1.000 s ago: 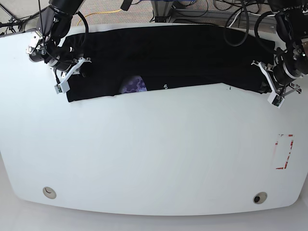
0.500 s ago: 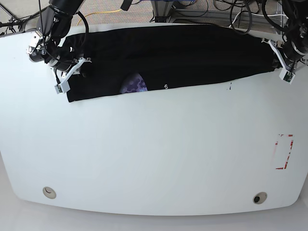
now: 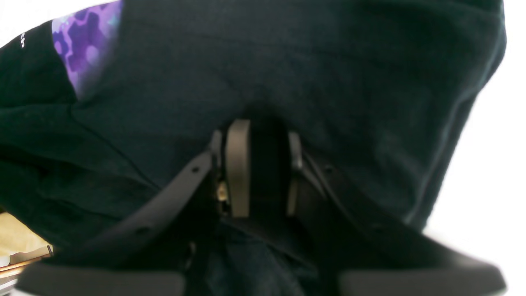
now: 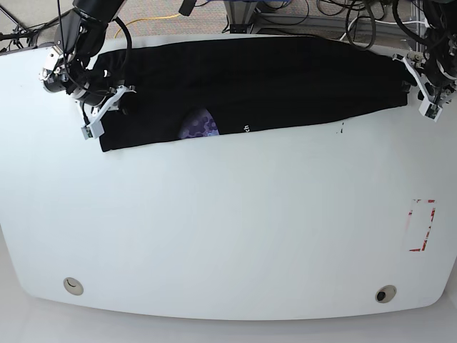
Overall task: Fold the T-shirt properly
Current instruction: 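Hold both strip ends and pull them slightly apart to straighten the strip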
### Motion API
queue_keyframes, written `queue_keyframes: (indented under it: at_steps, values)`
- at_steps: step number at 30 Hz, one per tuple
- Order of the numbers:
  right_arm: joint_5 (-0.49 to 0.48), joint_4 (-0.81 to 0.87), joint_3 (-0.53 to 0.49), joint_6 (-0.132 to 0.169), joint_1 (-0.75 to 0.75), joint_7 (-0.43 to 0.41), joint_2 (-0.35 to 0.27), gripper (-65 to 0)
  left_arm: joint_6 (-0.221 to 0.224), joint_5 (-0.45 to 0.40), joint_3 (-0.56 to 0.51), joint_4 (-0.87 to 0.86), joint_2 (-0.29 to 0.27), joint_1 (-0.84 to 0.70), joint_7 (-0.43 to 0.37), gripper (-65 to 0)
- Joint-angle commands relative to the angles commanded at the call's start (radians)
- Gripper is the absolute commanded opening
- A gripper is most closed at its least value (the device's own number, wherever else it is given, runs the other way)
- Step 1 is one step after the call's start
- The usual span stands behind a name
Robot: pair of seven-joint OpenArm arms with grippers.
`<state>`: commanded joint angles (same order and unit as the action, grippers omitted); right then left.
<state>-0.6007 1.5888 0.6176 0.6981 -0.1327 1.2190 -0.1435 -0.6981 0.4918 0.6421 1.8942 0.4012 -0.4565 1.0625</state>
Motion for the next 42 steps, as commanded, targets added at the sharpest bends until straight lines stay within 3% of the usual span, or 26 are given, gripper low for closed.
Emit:
queue_keyframes:
  at_steps: [6,11,15,18,23,26,32,38,42]
  values:
    - [-0.006,0.008,-0.002,0.000,-0.002,0.003,-0.003,-53.4,0.000,0.025,0.000,0.032,0.003,0.041,0.032,-29.6]
    - [-0.006,0.009,0.000,0.000,-0.002,0.021,-0.005,-53.4,0.000,0.180,0.026,0.068,-0.008,0.114,0.175,-29.9]
    - [-0.006,0.040,0.000,0.000,-0.002,0.028,-0.005,-53.4,0.000,0.249,0.037,0.066,-0.084,0.172,0.279,-29.9]
    - [-0.006,0.044,0.000,0.000,-0.002,0.029,-0.005,-53.4,0.000,0.201,0.029,0.063,-0.140,0.181,0.296,-29.9]
    - [-0.003,0.038,0.000,0.000,0.003,0.031,-0.005,-53.4,0.000,-0.006,-0.020,0.041,-0.206,0.183,0.292,-29.9]
    - [-0.002,0.037,0.000,0.000,0.000,0.028,-0.005,-53.4,0.000,-0.091,-0.044,0.006,-0.210,0.181,0.270,-29.9]
    - [-0.002,0.037,-0.002,0.000,0.005,0.026,-0.002,-53.4,0.000,-0.190,-0.048,-0.127,-0.190,0.184,0.124,-29.9]
    - [0.002,-0.025,-0.002,0.000,0.040,0.000,-0.009,-53.4,0.000,-0.207,-0.049,-0.250,-0.170,0.272,0.089,-29.9]
    - [0.002,-0.114,-0.002,0.000,0.075,-0.005,-0.046,-53.4,0.000,-0.250,-0.049,-0.305,-0.163,0.330,0.087,-29.9]
